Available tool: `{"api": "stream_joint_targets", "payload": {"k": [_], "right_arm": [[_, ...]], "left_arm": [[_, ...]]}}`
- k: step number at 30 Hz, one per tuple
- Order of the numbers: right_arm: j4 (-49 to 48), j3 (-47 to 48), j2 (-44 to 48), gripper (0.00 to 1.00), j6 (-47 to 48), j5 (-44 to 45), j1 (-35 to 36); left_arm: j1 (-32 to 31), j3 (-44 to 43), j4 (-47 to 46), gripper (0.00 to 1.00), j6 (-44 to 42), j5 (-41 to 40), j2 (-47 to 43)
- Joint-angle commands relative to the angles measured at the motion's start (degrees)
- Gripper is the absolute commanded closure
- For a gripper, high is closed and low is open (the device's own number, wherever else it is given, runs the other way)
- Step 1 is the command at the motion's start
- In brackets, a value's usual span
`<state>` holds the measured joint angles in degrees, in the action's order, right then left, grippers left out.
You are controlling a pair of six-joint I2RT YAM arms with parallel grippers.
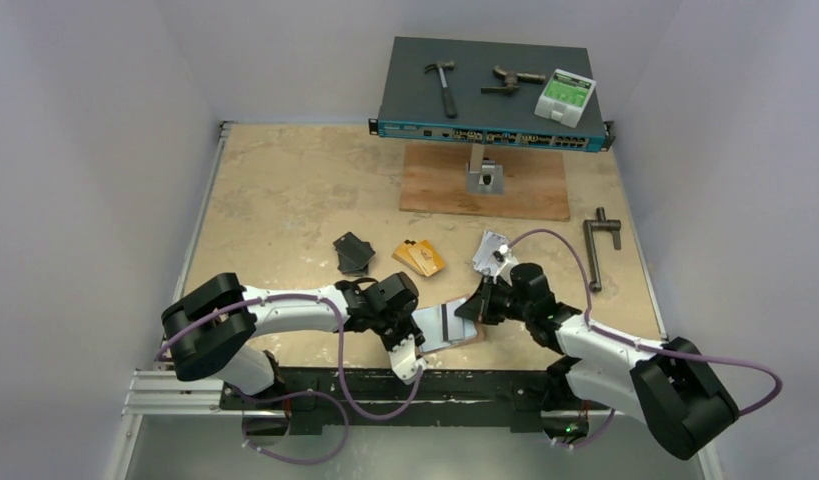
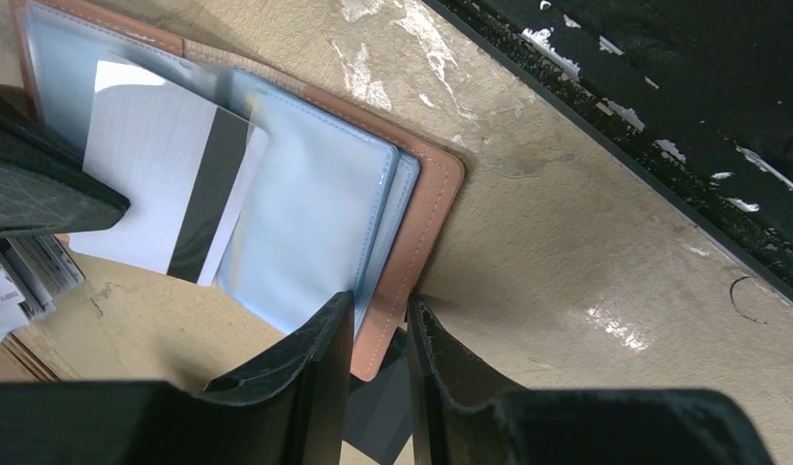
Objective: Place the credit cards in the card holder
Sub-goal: Insert the credit card into the card holder.
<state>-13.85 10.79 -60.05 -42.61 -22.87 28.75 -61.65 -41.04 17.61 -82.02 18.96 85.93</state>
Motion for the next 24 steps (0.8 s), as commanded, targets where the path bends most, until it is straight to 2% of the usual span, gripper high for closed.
{"api": "stream_joint_targets", "payload": {"k": [1,11,24], "right_arm": [[0.62,1.5,-1.66,1.0,0.33,4.03,3.5],[9.24,0.86,4.61,1.0,0.14,3.43,3.79],[6.16,2.51,-3.24,1.0,2.11,0.32,3.91]], "left_arm": [[-0.32,-1.32,0.33,0.75,1.1,-0.17,0.12],[-0.36,-1.15,0.5,0.77,1.28,-0.44,0.12],[-0.33,-0.97,-0.11,0.79,1.71,-0.49,-0.33]]}}
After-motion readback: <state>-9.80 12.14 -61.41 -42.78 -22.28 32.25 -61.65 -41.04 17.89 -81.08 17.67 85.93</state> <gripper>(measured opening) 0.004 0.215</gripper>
